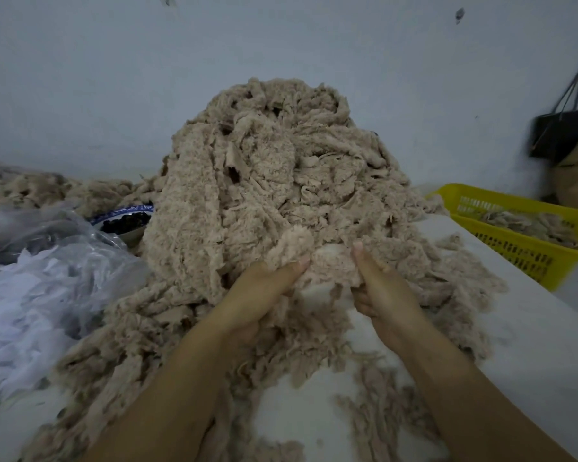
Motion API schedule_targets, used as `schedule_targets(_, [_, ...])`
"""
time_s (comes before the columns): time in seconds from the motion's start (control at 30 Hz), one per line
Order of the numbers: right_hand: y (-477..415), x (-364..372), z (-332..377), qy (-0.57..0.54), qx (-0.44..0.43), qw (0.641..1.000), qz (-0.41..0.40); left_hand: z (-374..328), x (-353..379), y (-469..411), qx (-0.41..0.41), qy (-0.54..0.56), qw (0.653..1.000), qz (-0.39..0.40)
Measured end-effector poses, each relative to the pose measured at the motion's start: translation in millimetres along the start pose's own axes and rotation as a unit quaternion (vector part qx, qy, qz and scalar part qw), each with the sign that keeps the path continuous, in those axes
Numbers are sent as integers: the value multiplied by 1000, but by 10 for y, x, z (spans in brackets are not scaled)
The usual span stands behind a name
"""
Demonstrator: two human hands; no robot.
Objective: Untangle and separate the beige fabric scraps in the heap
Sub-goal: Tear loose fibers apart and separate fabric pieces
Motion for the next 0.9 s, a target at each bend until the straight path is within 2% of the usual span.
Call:
schedule_targets(0.07, [4,-4,39,-31,6,998,-49,-15,-54,11,1,60,998,-1])
schedule_targets(0.13, [-18,-90,79,-69,9,992,-108,-31,-186,-3,-5,154,986,-57])
schedule_targets(0.2, [-22,-192,108,-64,4,989,-134,-43,-338,-33,-16,186,977,-104])
schedule_targets(0.3, [24,-117,69,11,-31,997,-69,-80,-365,-58,-26,181,981,-67])
schedule_targets(0.37, [36,29,-19,108,-64,992,-24,-89,-281,-67,-47,177,983,-30])
schedule_targets(0.47, [0,117,-110,181,-96,979,-12,-107,-164,-141,-36,204,978,-19])
schedule_targets(0.5, [-4,107,-130,215,-99,972,-11,-140,-111,-192,-32,228,973,-29])
schedule_targets(0.57, [-9,91,-204,349,-104,931,21,-209,54,-342,-13,255,965,-59])
schedule_targets(0.6, [1,114,-256,410,-113,904,52,-260,170,-424,-1,239,970,-50])
schedule_targets(0.67, [20,173,-332,466,-141,868,96,-374,456,-529,17,151,987,56])
schedule_targets(0.73, [10,180,-333,455,-151,873,94,-397,661,-589,29,-65,984,166])
schedule_targets(0.77, [-4,161,-319,444,-149,879,83,-364,666,-647,31,-183,969,163])
schedule_targets(0.83, [-14,114,-284,438,-139,886,63,-325,488,-691,79,-336,938,31])
schedule_targets(0.9, [-12,87,-274,438,-128,889,51,-291,178,-623,164,-411,887,-132])
Point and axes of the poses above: each hand's wrist, its own y-axis away from the middle knuckle, its own x-axis out of the palm, z = x × y, the point moved 1 cm from there along -y, towards the middle knuckle, and after that the axes turned 10 degrees about x, right-handed, at the moved point
